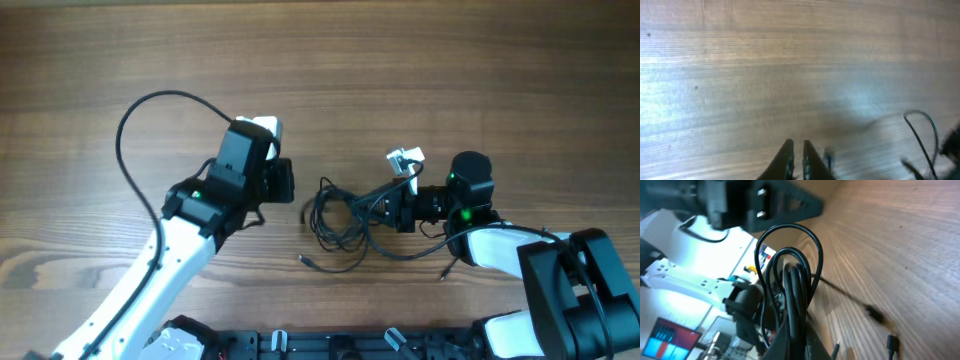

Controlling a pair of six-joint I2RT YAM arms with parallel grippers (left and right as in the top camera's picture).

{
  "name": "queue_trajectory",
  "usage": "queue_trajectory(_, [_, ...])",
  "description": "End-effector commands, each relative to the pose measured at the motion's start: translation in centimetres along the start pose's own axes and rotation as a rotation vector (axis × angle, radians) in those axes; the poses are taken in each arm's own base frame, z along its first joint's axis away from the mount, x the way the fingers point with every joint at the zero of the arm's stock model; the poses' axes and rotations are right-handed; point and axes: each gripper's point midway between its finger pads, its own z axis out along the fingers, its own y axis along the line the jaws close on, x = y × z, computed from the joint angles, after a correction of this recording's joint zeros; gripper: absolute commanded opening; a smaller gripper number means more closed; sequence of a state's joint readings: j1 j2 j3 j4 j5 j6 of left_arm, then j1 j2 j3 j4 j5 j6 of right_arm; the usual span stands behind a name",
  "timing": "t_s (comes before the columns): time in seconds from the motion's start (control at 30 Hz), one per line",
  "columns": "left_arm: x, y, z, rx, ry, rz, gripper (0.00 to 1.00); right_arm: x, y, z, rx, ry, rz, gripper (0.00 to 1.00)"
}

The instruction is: Untangle cables

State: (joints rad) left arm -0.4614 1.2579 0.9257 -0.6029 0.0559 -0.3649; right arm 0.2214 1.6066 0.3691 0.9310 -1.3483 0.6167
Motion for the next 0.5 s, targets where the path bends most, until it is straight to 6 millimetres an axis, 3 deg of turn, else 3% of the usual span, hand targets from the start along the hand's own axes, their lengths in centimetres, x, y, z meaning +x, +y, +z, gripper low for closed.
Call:
queue_trajectory(0.0, [1.2,-0.5,2.5,-0.033,0.062,0.017,0.17,0.1,0.5,0.0,-0.037,0.02,0.0,0.04])
queue_trajectory(0.03, [2.1,-0.6,3.4,-0.039,0.1,0.027,0.16,-0.2,0.1,0.0,-0.015,0.003,0.016,0.04])
queue_trajectory(0.07, [2.8,-0.5,4.1,-0.05,0.134,0.032,0.09,-0.4,-0.3,0.0,0.007,-0.013,0.023,0.04])
queue_trajectory(0.13, [3.0,-0.1,4.5,-0.066,0.146,-0.004,0.06,-0.8,-0.7,0.0,0.033,-0.034,0.039,0.04])
queue_trajectory(0.3, [-0.6,2.0,1.5,-0.068,0.011,-0.281,0.21,-1.6,-1.9,-0.2,0.099,-0.085,0.051,0.04])
queue_trajectory(0.33, [-1.2,2.2,0.4,-0.047,-0.012,-0.336,0.29,-1.8,-2.2,-0.2,0.114,-0.097,0.067,0.04])
queue_trajectory(0.37, [-1.4,1.9,-0.2,-0.011,-0.013,-0.354,0.5,-2.0,-2.4,-0.3,0.128,-0.11,0.087,0.04])
queue_trajectory(0.4, [-1.5,1.1,-0.9,0.053,-0.004,-0.36,0.8,-2.2,-2.7,-0.3,0.144,-0.125,0.103,0.05])
queue_trajectory(0.43, [-1.3,0.1,-1.2,0.107,0.017,-0.359,1.0,-2.5,-3.1,-0.4,0.167,-0.144,0.109,0.04])
queue_trajectory(0.47, [-0.9,-0.8,-1.5,0.157,0.047,-0.357,1.0,-2.8,-3.9,-0.6,0.207,-0.174,0.125,0.04])
